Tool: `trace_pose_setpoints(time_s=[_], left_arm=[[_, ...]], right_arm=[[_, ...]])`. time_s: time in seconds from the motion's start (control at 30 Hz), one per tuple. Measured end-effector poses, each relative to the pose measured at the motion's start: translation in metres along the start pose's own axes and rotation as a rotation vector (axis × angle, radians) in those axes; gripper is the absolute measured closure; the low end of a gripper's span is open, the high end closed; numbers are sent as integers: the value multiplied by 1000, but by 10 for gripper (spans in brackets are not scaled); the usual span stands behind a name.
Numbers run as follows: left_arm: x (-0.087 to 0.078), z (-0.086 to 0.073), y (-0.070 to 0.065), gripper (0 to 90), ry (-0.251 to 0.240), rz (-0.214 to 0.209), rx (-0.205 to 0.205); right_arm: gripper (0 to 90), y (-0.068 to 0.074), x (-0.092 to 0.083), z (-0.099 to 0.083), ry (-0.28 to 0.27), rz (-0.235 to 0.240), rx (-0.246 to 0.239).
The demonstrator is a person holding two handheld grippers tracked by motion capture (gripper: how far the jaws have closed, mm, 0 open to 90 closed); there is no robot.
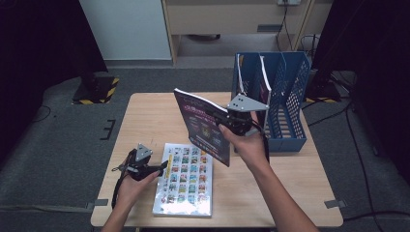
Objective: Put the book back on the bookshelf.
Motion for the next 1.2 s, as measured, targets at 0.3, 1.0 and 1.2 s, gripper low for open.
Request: trace_pose_setpoints(time_s=[0.3, 1.0, 1.2], left_arm=[[1, -3, 2, 93, 16, 4, -23], [2, -6, 5, 94, 31, 15, -22], [2, -7, 5, 95, 36, 17, -21]], right_arm=[[841, -3, -13, 1, 2, -14, -1], [841, -9, -49, -6, 10, -19, 7], [841, -13, -60, -9, 9, -27, 6]])
Point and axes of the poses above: each handheld gripper's, and its own axes: x roughly forward along the jaws, z roughly out of its top, y roughly to its left, the point moved 9 cm from there along x, roughly forward along the jaws, and after that the axes turned 2 degrees about -y, right-handed, at the moved point
